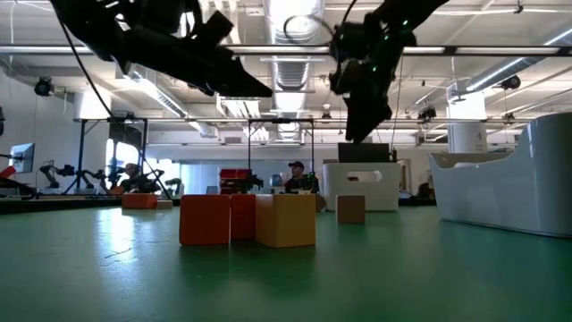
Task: Sort & place blocks by color
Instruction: Put the brown block into the gray bin
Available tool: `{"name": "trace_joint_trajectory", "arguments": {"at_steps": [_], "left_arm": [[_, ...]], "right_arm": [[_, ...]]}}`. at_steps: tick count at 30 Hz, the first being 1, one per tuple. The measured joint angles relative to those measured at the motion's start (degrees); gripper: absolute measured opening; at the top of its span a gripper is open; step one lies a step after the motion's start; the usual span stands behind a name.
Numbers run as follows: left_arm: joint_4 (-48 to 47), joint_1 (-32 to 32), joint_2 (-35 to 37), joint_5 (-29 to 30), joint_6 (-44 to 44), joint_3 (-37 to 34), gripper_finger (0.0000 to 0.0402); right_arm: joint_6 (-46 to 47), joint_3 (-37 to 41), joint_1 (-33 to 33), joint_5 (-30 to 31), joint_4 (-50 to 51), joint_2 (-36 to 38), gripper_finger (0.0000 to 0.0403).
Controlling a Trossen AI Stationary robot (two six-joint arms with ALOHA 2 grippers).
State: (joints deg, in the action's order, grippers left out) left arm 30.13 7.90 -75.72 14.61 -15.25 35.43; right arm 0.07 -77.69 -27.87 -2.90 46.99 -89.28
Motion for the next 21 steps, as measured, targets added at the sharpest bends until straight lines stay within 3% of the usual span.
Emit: {"name": "trace_joint_trajectory", "arguments": {"at_steps": [3, 12, 17, 21], "left_arm": [[-3.24, -0.01, -3.66, -3.54, 0.1, 3.33, 0.0309], [-15.14, 1.62, -13.9, -6.14, 1.17, 14.47, 0.0309], [-15.79, 7.25, -18.87, -17.8, 1.46, 17.93, 0.0309], [-15.64, 10.76, -22.22, -21.65, 2.49, 20.13, 0.0309]], "right_arm": [[1.2, 3.91, 3.46, -0.02, -4.06, 5.59, 0.0219], [3.09, 14.02, 15.19, 0.09, -16.85, 20.32, 0.0219], [3.05, 19.84, 21.2, 1.65, -22.83, 26.51, 0.0219], [3.2, 22.99, 25.07, 4.82, -24.45, 29.91, 0.0219]]}}
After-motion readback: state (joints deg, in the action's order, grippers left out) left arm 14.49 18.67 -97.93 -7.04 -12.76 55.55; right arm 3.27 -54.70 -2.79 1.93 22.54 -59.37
